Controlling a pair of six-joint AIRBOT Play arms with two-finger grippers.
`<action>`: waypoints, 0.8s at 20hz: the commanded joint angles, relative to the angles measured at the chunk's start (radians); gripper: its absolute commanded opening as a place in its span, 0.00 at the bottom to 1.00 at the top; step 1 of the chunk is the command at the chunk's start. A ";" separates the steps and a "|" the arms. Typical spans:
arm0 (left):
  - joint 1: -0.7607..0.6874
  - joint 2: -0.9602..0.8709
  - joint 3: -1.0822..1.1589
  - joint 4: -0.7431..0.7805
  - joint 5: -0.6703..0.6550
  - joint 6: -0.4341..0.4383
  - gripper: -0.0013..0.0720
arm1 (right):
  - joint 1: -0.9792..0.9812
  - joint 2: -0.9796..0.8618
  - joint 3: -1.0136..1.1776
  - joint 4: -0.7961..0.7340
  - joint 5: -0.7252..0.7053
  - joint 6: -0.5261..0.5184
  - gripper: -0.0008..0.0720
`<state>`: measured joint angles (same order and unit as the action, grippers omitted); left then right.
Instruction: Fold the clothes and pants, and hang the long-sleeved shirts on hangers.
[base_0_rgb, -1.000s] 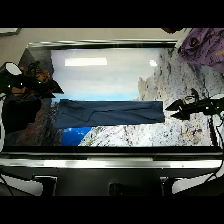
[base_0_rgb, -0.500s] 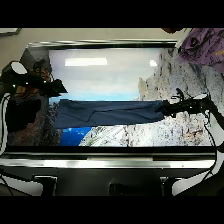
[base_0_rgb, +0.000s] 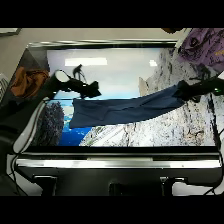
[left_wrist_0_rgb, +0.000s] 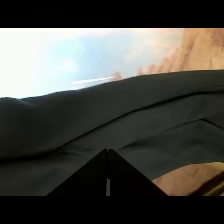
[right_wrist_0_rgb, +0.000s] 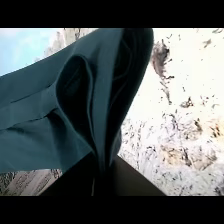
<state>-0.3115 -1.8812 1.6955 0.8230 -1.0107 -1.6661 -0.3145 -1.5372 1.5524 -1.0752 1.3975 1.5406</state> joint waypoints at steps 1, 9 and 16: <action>-0.164 -0.095 0.002 -0.242 0.181 -0.011 0.04 | 0.001 0.091 0.072 -0.097 0.072 0.102 0.05; -0.401 -0.294 0.178 -0.483 0.280 -0.012 0.04 | 0.001 0.194 0.176 -0.160 0.214 0.196 0.05; -0.465 -0.425 0.349 -0.505 0.285 -0.062 0.04 | 0.001 0.217 0.176 -0.159 0.253 0.201 0.05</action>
<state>-0.7578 -2.2688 1.9945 0.3363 -0.7246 -1.7237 -0.3141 -1.3266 1.7256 -1.2316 1.6321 1.7344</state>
